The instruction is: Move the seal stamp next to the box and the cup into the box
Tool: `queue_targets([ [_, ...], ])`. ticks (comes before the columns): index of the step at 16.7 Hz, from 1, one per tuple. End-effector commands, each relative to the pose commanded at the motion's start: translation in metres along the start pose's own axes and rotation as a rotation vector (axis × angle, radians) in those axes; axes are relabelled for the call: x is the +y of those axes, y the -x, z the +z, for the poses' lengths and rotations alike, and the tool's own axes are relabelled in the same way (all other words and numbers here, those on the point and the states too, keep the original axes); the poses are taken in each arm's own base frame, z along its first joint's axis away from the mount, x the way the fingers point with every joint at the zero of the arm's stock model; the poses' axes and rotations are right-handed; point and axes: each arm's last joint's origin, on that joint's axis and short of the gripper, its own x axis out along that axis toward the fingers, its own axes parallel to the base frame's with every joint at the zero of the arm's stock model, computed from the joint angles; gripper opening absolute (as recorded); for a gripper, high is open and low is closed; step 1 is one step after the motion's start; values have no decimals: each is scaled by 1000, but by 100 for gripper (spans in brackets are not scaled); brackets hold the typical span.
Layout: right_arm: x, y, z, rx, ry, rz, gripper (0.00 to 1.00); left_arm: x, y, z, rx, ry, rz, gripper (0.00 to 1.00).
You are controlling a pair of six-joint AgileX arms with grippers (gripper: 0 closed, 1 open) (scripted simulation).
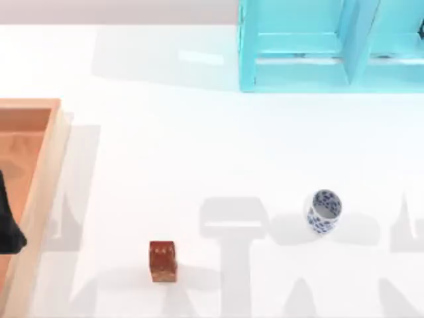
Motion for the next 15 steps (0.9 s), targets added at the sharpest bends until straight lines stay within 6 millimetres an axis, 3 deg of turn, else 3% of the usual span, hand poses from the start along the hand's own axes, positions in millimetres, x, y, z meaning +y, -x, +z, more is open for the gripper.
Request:
queue_targets([
  [7, 0, 0, 0, 0, 0, 0, 100, -7, -4, 14, 146, 59, -63, 100],
  [11, 0, 0, 0, 0, 0, 0, 100, -22, -18, 41, 391, 140, -140, 100],
  [15, 0, 0, 0, 0, 0, 0, 100, -48, -46, 64, 702, 191, -197, 100],
])
